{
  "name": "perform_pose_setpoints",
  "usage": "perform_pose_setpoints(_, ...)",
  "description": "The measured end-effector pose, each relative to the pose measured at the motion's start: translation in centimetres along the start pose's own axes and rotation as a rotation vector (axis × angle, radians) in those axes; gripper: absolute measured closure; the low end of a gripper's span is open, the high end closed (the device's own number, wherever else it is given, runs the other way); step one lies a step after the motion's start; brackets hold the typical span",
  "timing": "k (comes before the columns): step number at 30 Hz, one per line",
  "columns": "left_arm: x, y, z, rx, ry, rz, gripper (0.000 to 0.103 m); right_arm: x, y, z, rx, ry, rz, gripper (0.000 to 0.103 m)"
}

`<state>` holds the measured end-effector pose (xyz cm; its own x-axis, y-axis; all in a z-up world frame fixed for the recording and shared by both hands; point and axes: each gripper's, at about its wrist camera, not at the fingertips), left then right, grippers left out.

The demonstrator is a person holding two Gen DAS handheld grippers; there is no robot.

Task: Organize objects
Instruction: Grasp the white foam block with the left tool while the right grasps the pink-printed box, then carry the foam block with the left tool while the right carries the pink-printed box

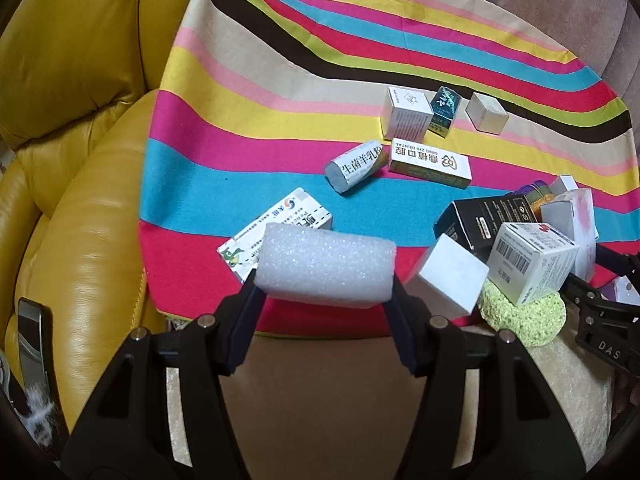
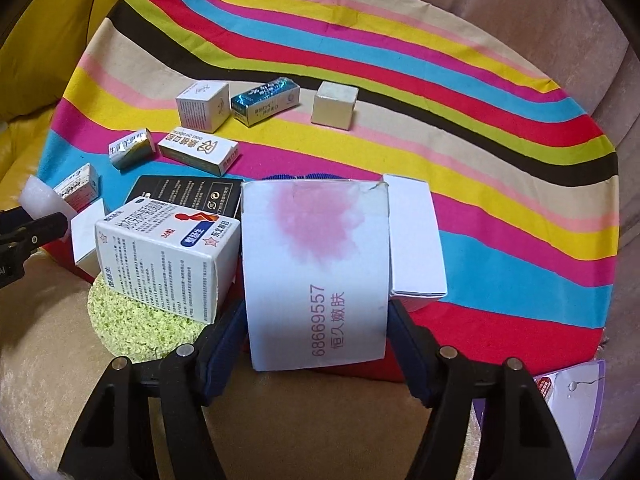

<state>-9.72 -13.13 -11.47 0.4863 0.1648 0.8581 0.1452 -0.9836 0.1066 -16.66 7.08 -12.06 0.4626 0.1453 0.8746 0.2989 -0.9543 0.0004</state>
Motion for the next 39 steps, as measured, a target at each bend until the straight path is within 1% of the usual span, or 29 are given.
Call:
perform_pose_setpoints(7,0.7,0.0,0.2,-0.008,-0.014,-0.043,0.041,1.1,-0.2,0.4,0.004,-0.051,-0.001,0.034)
perform_pose_setpoints(19,2.7,-1.0,1.7,0.002,-0.027,-0.098,0.041,3.4,-1.8,2.4,-0.039,-0.095,-0.031,0.034)
perform_pose_setpoints(21,3.4,-1.3,2.1,0.009,-0.045,-0.11,0.041,4.0,-2.3,2.9,-0.058,-0.112,-0.035,0.034)
perform_pose_setpoints(23,4.6,-2.0,2.5,0.011,-0.088,-0.129,0.041,4.9,-3.0,3.3,-0.085,-0.135,-0.042,0.034)
perform_pose_setpoints(24,5.3,-2.4,2.7,0.01,-0.107,-0.127,0.041,5.3,-3.4,3.6,-0.101,-0.146,-0.045,0.034)
perform_pose_setpoints(27,6.4,-3.7,3.1,0.0,-0.144,-0.096,0.041,6.4,-4.8,4.4,-0.144,-0.17,-0.048,0.034)
perform_pose_setpoints(31,8.0,-6.7,3.1,-0.053,-0.192,-0.052,0.041,8.0,-6.8,5.7,-0.193,-0.194,-0.037,0.034)
perform_pose_setpoints(36,8.7,-11.6,2.4,-0.157,-0.202,0.037,0.041,9.4,-10.3,7.6,-0.269,-0.2,-0.012,0.034)
perform_pose_setpoints(38,8.7,-14.0,2.0,-0.201,-0.198,0.095,0.041,9.7,-12.1,8.4,-0.309,-0.195,0.001,0.034)
perform_pose_setpoints(39,8.8,-14.9,1.8,-0.22,-0.198,0.103,0.041,9.8,-13.0,8.8,-0.329,-0.191,0.008,0.034)
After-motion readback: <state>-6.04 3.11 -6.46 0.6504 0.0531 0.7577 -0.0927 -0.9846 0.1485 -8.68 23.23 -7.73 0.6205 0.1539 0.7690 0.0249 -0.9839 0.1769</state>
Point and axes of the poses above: each gripper's, at about its wrist camera, not at the fingertips, and x roughly against the way its jaws point, y to its left, z to its underside, and after that the axes turned 15 degrees about -x, right-handed
